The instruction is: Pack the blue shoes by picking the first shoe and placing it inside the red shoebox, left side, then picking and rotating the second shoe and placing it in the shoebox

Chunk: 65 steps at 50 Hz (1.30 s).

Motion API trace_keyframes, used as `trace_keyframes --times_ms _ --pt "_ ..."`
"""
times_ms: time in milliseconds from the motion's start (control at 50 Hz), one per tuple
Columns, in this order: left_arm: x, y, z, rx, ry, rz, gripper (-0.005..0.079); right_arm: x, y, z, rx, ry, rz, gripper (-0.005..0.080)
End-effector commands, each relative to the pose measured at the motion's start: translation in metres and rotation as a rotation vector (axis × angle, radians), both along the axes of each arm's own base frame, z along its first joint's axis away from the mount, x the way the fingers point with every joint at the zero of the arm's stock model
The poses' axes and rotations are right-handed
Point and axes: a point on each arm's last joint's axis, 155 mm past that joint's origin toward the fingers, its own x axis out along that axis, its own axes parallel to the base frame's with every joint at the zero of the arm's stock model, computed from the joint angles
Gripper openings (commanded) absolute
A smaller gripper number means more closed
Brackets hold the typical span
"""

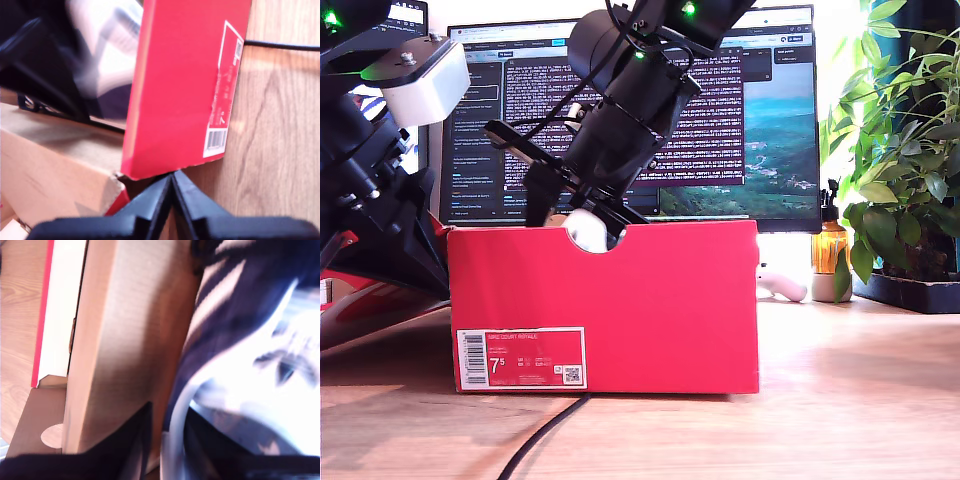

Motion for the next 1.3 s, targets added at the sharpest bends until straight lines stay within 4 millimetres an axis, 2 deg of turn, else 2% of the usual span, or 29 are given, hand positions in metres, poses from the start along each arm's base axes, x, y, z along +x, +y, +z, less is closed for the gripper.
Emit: trace_keyframes --times_ms 0,120,260,460,560,620,760,860,980,1280 --pt "0.004 -0.004 0.004 -0.008 -0.018 -0.007 -0.0019 0.002 0.01 0.017 0.03 -0.036 0.014 0.02" --pt "0.004 -0.004 0.004 -0.008 -0.017 -0.006 -0.0019 0.002 0.01 0.017 0.031 -0.039 0.018 0.0238" --pt "0.004 -0.004 0.004 -0.008 -0.016 -0.006 -0.0019 0.006 0.007 0.027 0.026 -0.046 0.039 0.024" --pt "0.003 -0.003 0.003 -0.006 -0.015 -0.006 -0.0019 0.02 -0.003 0.063 -0.011 -0.104 0.06 0.024" --pt "0.003 -0.003 0.003 -0.006 -0.014 -0.006 -0.0019 0.02 -0.009 0.078 -0.036 -0.112 0.076 0.024" --pt "0.003 -0.003 0.003 -0.007 -0.014 -0.006 -0.0019 0.017 -0.014 0.079 -0.057 -0.103 0.084 0.024" --pt "0.003 -0.003 0.003 -0.007 -0.014 -0.006 -0.0019 0.012 -0.028 0.068 -0.146 -0.102 0.115 0.0255" --pt "0.004 -0.003 0.003 -0.007 -0.014 -0.005 -0.0018 0.008 -0.047 0.056 -0.256 -0.103 0.13 0.0256" --pt "0.003 -0.003 0.003 -0.005 -0.012 -0.005 -0.0018 0.014 -0.07 0.051 -0.341 -0.11 0.116 0.0255" --pt "0.003 -0.003 0.002 -0.004 -0.008 -0.005 -0.0018 0.012 -0.127 0.039 -0.423 0.051 -0.004 0.0255"
